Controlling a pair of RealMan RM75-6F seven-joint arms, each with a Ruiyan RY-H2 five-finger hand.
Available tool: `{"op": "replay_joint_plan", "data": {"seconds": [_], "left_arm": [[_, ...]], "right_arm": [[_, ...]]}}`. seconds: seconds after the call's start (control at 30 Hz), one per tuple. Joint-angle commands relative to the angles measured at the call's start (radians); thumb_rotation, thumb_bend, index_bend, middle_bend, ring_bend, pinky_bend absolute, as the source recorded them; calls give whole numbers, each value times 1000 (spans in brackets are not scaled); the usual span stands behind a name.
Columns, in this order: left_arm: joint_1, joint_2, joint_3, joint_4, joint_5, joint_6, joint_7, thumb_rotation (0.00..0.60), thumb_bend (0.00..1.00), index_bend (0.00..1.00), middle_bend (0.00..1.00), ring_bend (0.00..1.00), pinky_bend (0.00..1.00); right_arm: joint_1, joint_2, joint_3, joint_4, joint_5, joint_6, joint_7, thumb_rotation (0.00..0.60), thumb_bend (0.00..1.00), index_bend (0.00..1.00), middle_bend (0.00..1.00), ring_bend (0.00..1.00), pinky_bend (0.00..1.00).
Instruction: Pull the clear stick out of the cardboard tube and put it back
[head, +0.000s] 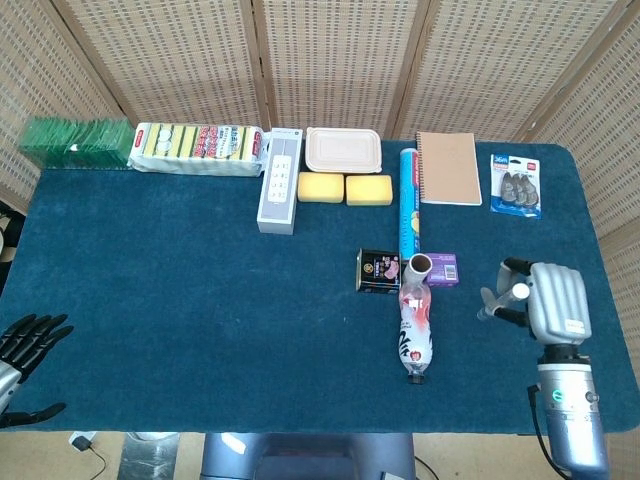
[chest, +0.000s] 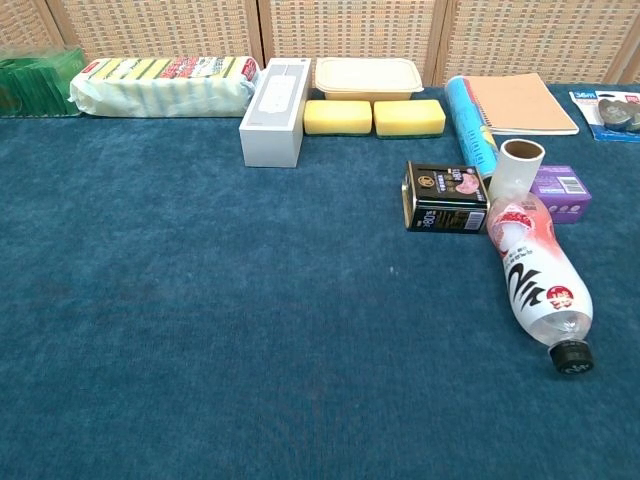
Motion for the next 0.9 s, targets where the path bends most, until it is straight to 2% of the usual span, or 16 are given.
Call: {"op": "replay_joint_plan", "data": {"seconds": [0.03,0.07,0.1,0.13,0.2,0.33,0.37,0.43,0.47,0.53,0.63,0.73,0.9], "left_arm": [[-8,-1,-4,-17,-16,-30,23,545,83,33,40,0,0],[-8,0,-2,-19,-12,-31,25,547,83,33,39,0,0],[-8,4,6,-16,7,-21,17,549,84,34,39,0,0],[-8,5,7,-11,10,-15,11,552,84,34,39,0,0],[-7,4,5,-6,7,-11,5,550,84,33,39,0,0],[-6,0,-1,-5,-9,-15,5,554,84,34,39,0,0],[-7,0,-1,-5,-9,-18,5,552,84,33,39,0,0],[-11,2,2,-4,-4,-22,1,549,85,33,40,0,0],[-12,3,2,-4,-4,-22,-1,549,85,33,40,0,0],[-13,2,-1,-6,-9,-24,0,549,84,33,39,0,0],[-13,0,-3,-12,-14,-28,10,556,85,33,39,0,0],[-10,1,3,-15,-2,-25,22,550,84,33,40,0,0],[-7,-2,4,-5,2,-12,17,552,84,33,39,0,0]], "right_arm": [[-57,-100,-179,-80,-291,-32,59,600,459,806,933,1000,1000],[-63,-117,-202,-84,-332,-35,58,600,458,806,933,1000,1000],[-70,-155,-307,-99,-463,-102,41,600,458,806,933,1000,1000],[-84,-169,-348,-98,-521,-112,28,600,459,806,933,1000,1000],[-98,-191,-369,-105,-563,-108,27,600,459,806,933,1000,1000],[-112,-264,-344,-114,-595,-77,65,600,458,806,936,1000,1000],[-113,-272,-361,-114,-613,-94,46,600,458,806,936,1000,1000],[-107,-264,-430,-114,-645,-175,-20,600,458,806,936,1000,1000],[-104,-268,-443,-114,-654,-198,-33,600,459,806,936,1000,1000],[-99,-295,-422,-114,-660,-205,-43,600,458,806,937,1000,1000],[-86,-358,-345,-114,-620,-204,-83,600,458,806,938,1000,1000],[-52,-424,-255,-114,-488,-239,-153,600,459,807,939,1000,1000],[-6,-469,-144,-102,-309,-247,-237,600,458,808,941,1000,1000]]}}
